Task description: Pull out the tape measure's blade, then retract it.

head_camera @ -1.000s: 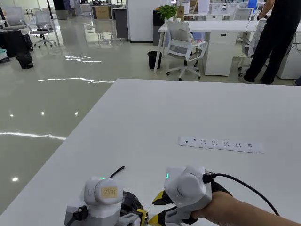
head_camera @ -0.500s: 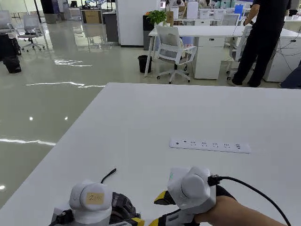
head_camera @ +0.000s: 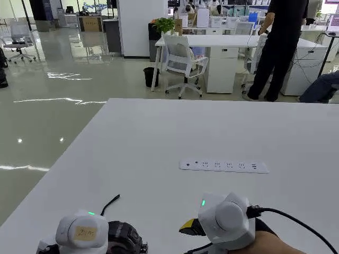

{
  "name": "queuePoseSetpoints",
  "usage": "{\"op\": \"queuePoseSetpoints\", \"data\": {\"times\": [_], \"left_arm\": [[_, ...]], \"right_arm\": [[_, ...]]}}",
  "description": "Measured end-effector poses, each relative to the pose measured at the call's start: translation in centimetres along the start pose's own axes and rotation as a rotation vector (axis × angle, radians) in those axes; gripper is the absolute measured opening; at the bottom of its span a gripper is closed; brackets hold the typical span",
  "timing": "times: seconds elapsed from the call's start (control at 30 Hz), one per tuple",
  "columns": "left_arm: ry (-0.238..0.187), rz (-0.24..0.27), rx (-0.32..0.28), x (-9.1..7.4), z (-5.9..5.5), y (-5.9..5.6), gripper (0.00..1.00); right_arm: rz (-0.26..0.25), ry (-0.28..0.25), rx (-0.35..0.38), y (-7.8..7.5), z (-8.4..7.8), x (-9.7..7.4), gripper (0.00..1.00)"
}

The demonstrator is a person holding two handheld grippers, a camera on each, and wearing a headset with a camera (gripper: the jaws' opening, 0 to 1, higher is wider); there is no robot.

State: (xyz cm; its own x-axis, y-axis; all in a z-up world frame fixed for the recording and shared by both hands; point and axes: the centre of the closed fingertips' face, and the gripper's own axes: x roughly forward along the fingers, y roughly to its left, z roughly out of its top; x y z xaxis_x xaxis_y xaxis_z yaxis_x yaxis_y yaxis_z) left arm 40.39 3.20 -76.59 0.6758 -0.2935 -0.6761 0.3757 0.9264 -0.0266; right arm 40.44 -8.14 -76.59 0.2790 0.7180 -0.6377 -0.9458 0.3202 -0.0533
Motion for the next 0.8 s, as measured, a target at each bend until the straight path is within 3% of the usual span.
{"op": "queuePoseSetpoints", "data": {"times": [0.3, 0.53, 0.8], "left_arm": [[-0.015, -0.040, 0.044, -0.9, 0.2, -0.1, 0.88], [-0.038, -0.112, 0.080, -1.6, 0.8, -0.4, 0.88], [-0.043, -0.147, 0.118, -2.1, 0.8, -0.3, 0.90]], "right_arm": [[-0.048, -0.022, 0.036, 0.2, -0.5, -2.4, 0.49], [-0.089, -0.037, 0.070, 0.2, -1.3, -4.3, 0.54], [-0.126, -0.051, 0.113, 0.3, -2.4, -6.7, 0.59]]}}
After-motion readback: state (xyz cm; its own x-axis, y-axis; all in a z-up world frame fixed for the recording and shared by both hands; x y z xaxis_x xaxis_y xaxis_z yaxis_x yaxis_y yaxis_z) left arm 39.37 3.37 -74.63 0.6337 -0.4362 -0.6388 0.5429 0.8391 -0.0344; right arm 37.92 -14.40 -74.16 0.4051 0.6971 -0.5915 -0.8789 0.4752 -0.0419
